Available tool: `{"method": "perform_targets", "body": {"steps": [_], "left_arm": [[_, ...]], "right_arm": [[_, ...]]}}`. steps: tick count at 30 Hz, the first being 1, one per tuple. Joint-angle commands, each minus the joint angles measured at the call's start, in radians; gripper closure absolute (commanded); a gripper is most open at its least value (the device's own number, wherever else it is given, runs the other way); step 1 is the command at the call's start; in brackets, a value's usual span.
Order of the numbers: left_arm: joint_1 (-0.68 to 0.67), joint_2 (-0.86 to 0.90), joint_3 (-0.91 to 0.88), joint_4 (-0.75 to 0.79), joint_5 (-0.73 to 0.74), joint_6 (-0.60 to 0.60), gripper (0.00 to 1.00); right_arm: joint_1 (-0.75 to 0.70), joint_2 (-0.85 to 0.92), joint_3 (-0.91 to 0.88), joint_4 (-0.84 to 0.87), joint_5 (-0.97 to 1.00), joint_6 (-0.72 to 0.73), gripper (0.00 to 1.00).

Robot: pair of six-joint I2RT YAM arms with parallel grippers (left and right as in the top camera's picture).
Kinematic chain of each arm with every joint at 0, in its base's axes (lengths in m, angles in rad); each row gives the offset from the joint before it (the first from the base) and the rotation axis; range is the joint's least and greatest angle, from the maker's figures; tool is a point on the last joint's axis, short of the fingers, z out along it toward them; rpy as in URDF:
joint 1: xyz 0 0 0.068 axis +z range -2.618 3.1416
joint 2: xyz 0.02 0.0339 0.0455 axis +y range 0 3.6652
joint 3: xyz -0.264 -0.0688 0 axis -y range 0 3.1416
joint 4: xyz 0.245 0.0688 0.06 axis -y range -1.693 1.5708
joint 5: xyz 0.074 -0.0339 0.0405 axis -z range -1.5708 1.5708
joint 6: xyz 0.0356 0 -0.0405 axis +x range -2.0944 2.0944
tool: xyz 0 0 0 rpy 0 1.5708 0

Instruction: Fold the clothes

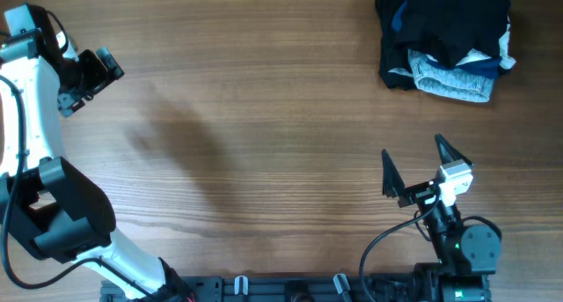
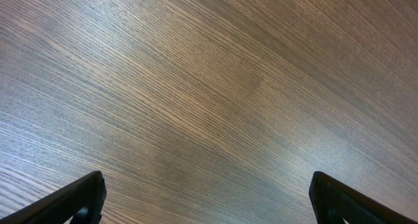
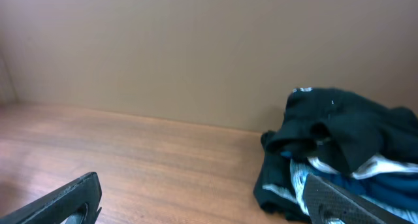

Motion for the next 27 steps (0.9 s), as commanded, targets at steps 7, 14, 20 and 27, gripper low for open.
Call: {"method": "perform_targets", "body": {"steps": [7, 14, 20, 27], "left_arm": [[-0.005, 0.002, -0.003, 0.0, 0.011, -0.009, 0.0], [-0.005, 0.002, -0.003, 0.0, 0.011, -0.009, 0.0], [-0.005, 0.002, -0.003, 0.0, 0.011, -0.009, 0.0], [-0.005, 0.002, -0.003, 0.0, 0.012, -0.009, 0.0]], "right_arm": [[0.0, -0.063, -0.074, -0.022, 0.041, 0.02, 0.0], [0.0, -0.062, -0.074, -0.046, 0.039, 0.019, 0.0], [0.0, -0.062, -0.073, -0.046, 0.039, 0.02, 0.0], [0.0, -0.061, -0.073, -0.046, 0.039, 0.02, 0.0]]}}
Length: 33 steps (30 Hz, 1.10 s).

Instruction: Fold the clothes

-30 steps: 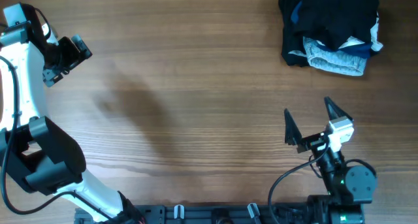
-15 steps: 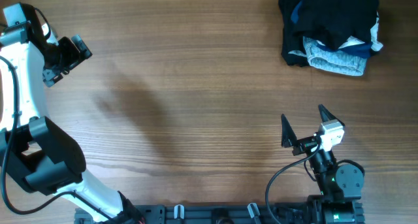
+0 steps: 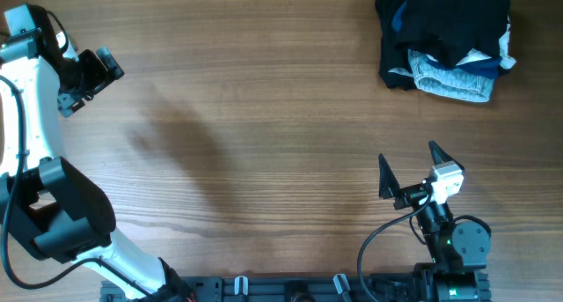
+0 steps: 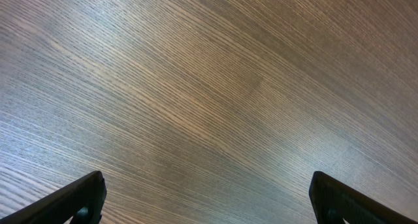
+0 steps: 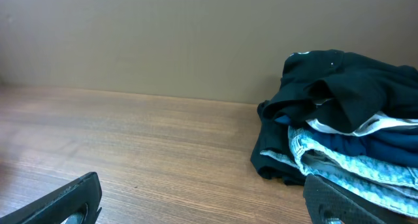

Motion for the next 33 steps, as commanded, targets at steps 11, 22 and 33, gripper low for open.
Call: {"method": "perform_targets", "body": {"steps": [11, 22, 33], "left_arm": [[-0.005, 0.002, -0.003, 0.0, 0.012, -0.009, 0.0], [-0.019, -0.092, -0.004, 0.047, 0.098, -0.035, 0.0], [-0.249, -0.441, -0.417, 0.723, 0.138, 0.082, 0.0]], "right_arm": [[0.0, -0.014, -0.001, 0.003, 0.014, 0.016, 0.0], [0.0, -0.014, -0.001, 0.003, 0.014, 0.015, 0.0], [0.0, -0.014, -0.001, 0.003, 0.014, 0.016, 0.0]]}}
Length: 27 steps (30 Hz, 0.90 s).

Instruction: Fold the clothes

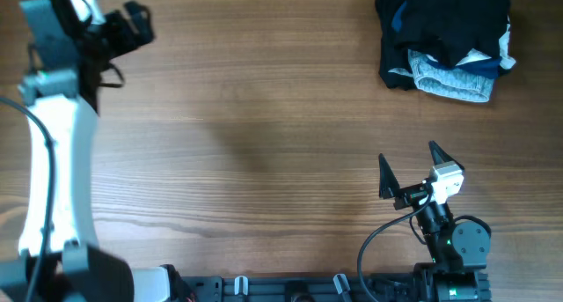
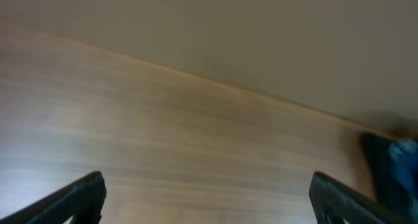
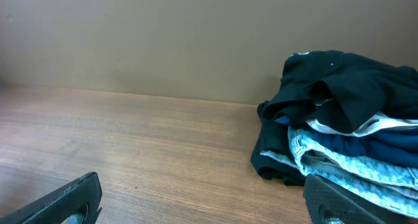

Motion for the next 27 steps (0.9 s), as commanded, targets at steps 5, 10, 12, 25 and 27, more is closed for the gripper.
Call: {"method": "perform_targets", "body": {"steps": [5, 10, 12, 25, 27], "left_arm": [[-0.095, -0.313, -0.526, 0.485, 0.023, 0.063, 0.0], [-0.094, -0.52, -0.787, 0.585, 0.015, 0.064, 0.0], [-0.092, -0.613, -0.896, 0.631, -0.004, 0.064, 0.0], [-0.09, -1.217, -1.434, 0.809, -0.027, 0.064, 0.0], [-0.09, -1.257, -1.46, 0.802, -0.026, 0.064, 0.0]], "right_arm": [[0.0, -0.013, -0.001, 0.003, 0.014, 0.016, 0.0], [0.0, -0.013, -0.001, 0.003, 0.014, 0.016, 0.0], [0.0, -0.013, -0.001, 0.003, 0.014, 0.016, 0.0], [0.0, -0.013, -0.001, 0.003, 0.014, 0.016, 0.0], [0.0, -0.013, -0.001, 0.003, 0.014, 0.016, 0.0]]}}
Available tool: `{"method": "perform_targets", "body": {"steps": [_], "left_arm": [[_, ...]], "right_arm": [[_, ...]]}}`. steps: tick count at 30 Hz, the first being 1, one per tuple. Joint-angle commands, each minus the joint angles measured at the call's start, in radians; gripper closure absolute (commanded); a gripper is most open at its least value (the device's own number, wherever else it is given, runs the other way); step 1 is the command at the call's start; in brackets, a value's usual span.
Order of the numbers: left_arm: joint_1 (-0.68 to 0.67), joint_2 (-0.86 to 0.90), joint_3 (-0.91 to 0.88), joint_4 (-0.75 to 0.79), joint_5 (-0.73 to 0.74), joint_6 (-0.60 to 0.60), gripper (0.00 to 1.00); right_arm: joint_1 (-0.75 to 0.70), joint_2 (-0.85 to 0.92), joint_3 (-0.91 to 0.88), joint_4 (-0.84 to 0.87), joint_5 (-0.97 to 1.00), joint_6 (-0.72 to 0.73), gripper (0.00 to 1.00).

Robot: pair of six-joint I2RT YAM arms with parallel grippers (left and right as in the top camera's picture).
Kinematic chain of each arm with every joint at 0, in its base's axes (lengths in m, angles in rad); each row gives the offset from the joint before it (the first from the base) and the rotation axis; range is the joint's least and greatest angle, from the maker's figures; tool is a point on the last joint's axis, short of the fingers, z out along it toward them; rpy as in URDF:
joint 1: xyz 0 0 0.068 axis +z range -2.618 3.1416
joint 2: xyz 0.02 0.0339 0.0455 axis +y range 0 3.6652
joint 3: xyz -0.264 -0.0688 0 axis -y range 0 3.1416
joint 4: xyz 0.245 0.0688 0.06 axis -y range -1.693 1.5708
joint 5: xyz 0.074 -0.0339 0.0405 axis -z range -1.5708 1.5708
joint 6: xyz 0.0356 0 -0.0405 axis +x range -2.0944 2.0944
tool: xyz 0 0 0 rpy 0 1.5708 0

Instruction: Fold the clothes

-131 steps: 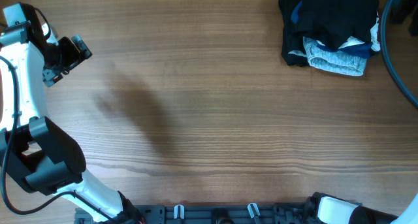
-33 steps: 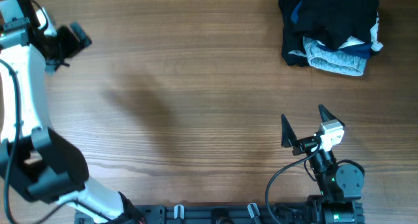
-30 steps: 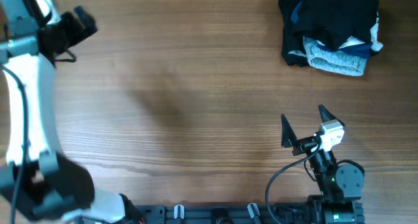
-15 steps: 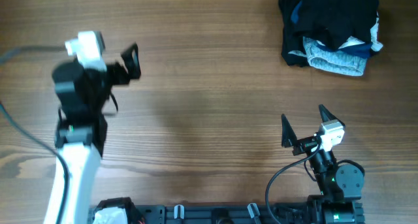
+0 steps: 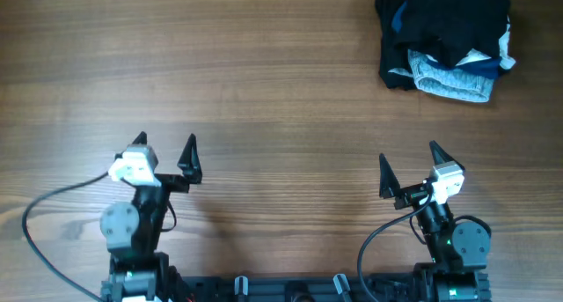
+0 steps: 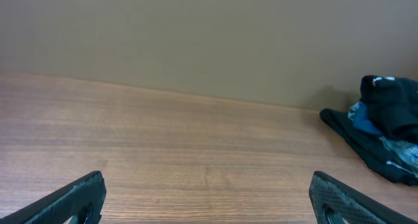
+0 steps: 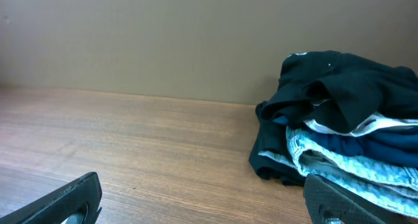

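Note:
A pile of clothes (image 5: 447,38), black and dark blue with a light blue patterned piece, lies at the table's far right corner. The same clothes pile (image 7: 339,136) fills the right of the right wrist view, and the clothes pile (image 6: 382,123) shows small at the right of the left wrist view. My left gripper (image 5: 167,152) rests low at the near left, open and holding nothing. My right gripper (image 5: 412,167) rests at the near right, open too, well short of the pile.
The wooden table (image 5: 264,91) stretches bare between both grippers and the pile. A plain beige wall (image 7: 163,34) stands behind the table's far edge. The arm bases and cables (image 5: 290,289) sit along the near edge.
My left arm has come down from the far left corner, where it was raised, to a low rest at the near left, its camera now facing the far wall. The right arm stayed put.
At first my left arm was stretched out high at the far left, looking down at bare wood, and the right gripper sat slightly further right. The right arm then shifted a little left and stayed. The left arm stood near the far edge, and now rests low.

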Motion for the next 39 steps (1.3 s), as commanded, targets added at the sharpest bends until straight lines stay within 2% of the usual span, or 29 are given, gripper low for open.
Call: {"method": "perform_targets", "body": {"steps": [1, 14, 21, 39], "left_arm": [[0.003, -0.104, -0.059, -0.025, -0.014, 0.019, 0.0], [0.003, -0.303, -0.059, -0.359, -0.024, 0.02, 0.0], [0.012, -0.398, -0.059, -0.357, -0.048, 0.019, 0.0], [0.012, -0.398, -0.059, -0.354, -0.048, 0.019, 0.0]], "right_arm": [[0.0, -0.011, -0.001, 0.004, 0.007, 0.016, 0.0], [0.0, -0.011, -0.001, 0.004, 0.007, 0.016, 0.0], [0.0, -0.011, -0.001, 0.003, 0.007, 0.016, 0.0], [0.0, -0.011, -0.001, 0.004, 0.007, 0.016, 0.0]]}}
